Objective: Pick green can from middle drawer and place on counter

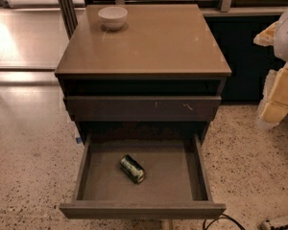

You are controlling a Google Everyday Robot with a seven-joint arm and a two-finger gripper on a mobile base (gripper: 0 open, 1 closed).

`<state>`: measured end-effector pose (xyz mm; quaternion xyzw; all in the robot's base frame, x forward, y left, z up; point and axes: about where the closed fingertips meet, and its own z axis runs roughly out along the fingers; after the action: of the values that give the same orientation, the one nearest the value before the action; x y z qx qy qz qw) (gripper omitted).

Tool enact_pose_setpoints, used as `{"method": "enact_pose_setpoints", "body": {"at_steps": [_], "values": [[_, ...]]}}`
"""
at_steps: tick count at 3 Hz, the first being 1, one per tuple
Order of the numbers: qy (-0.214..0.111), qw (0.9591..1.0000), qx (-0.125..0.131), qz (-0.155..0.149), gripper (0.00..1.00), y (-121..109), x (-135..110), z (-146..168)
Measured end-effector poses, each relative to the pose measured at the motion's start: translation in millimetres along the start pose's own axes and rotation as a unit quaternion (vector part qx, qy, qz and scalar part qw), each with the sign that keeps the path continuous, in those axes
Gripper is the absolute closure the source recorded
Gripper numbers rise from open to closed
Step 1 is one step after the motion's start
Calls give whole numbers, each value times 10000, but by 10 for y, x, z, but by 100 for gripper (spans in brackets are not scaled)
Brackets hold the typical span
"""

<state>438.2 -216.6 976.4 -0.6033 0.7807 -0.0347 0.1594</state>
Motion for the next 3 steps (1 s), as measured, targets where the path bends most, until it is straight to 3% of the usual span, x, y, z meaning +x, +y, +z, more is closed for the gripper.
{"method": "enact_pose_setpoints", "body": {"at_steps": [1,2,3], "values": [[-30,10000,58,-54,0,32,-57,37],[-226,9997,-11,-85,0,108,-173,371],[-653,9974,-95,-286,0,267,-341,1038]]}}
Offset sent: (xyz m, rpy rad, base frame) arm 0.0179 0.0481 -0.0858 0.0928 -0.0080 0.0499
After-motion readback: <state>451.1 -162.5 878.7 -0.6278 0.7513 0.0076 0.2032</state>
